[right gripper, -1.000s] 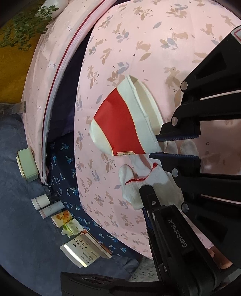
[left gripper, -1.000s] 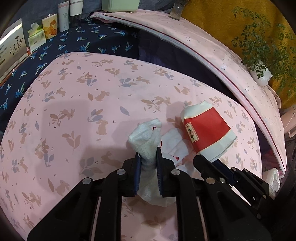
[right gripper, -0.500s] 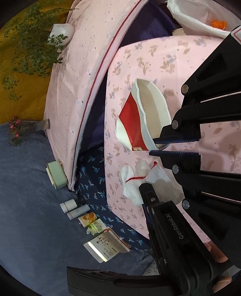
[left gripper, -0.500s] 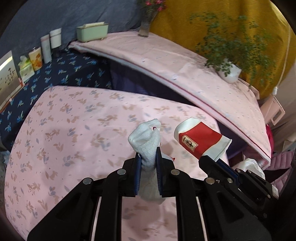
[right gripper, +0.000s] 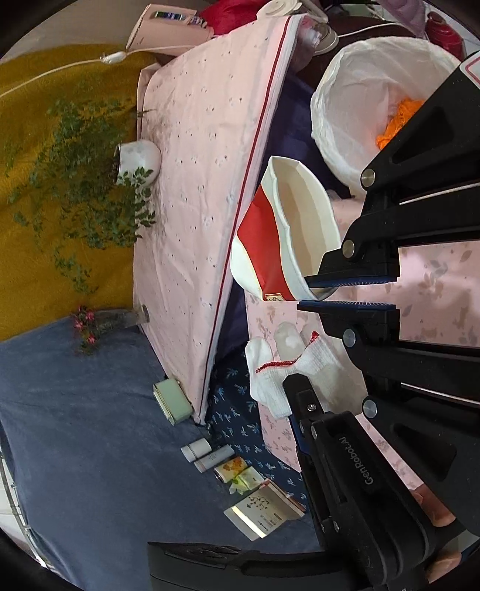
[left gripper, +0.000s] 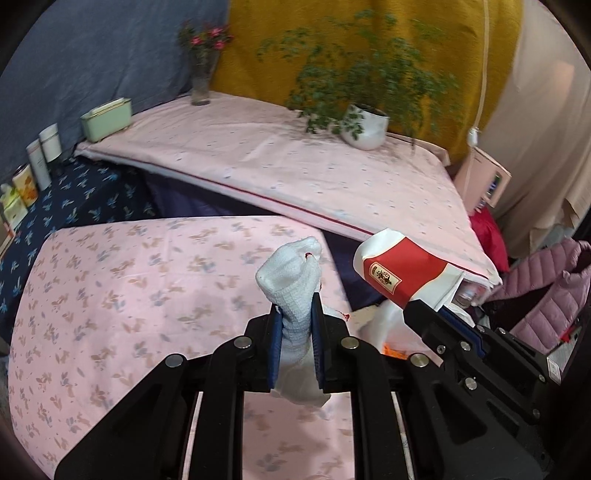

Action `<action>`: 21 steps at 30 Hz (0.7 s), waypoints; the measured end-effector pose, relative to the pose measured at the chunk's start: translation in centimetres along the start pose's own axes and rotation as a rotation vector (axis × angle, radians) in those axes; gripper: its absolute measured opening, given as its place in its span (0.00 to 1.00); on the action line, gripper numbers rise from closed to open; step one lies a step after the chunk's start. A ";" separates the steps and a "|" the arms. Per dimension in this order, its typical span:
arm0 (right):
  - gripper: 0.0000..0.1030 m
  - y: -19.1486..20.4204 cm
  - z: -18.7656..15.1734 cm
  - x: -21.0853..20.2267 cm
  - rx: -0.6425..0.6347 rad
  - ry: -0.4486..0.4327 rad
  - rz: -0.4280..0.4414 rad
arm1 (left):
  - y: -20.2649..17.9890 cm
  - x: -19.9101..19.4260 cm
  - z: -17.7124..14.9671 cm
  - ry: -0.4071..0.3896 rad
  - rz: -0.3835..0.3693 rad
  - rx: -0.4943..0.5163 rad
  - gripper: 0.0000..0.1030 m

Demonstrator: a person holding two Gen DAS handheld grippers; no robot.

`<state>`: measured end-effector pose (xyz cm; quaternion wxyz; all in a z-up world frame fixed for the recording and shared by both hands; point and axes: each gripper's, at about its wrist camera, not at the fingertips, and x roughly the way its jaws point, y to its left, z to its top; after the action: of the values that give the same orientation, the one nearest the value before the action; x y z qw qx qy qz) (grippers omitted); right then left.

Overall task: Collect trash
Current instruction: 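Carry the glove and cup over the white bin and open both tools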

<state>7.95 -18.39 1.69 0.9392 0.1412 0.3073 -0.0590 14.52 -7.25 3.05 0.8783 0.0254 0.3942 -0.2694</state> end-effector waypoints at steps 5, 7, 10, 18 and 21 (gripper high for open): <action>0.07 -4.1 -0.7 -2.6 0.049 -0.026 -0.055 | -4.6 0.0 -0.5 0.001 -0.043 0.060 0.13; 0.07 -5.5 -1.1 -3.4 0.068 -0.031 -0.074 | -6.3 0.1 -0.7 0.005 -0.061 0.079 0.13; 0.07 -7.6 -1.7 -4.5 0.095 -0.035 -0.100 | -8.4 0.4 -1.1 0.014 -0.081 0.102 0.13; 0.07 -12.0 -3.4 -6.2 0.150 -0.033 -0.149 | -13.0 1.4 -1.9 0.034 -0.121 0.163 0.14; 0.07 -13.3 -3.9 -6.7 0.173 -0.033 -0.160 | -14.1 1.7 -2.2 0.041 -0.133 0.178 0.14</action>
<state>-2.23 -29.70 -0.42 0.9208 0.1957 0.2958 -0.1621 6.97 -19.50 2.68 0.8446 0.0827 0.3873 -0.3603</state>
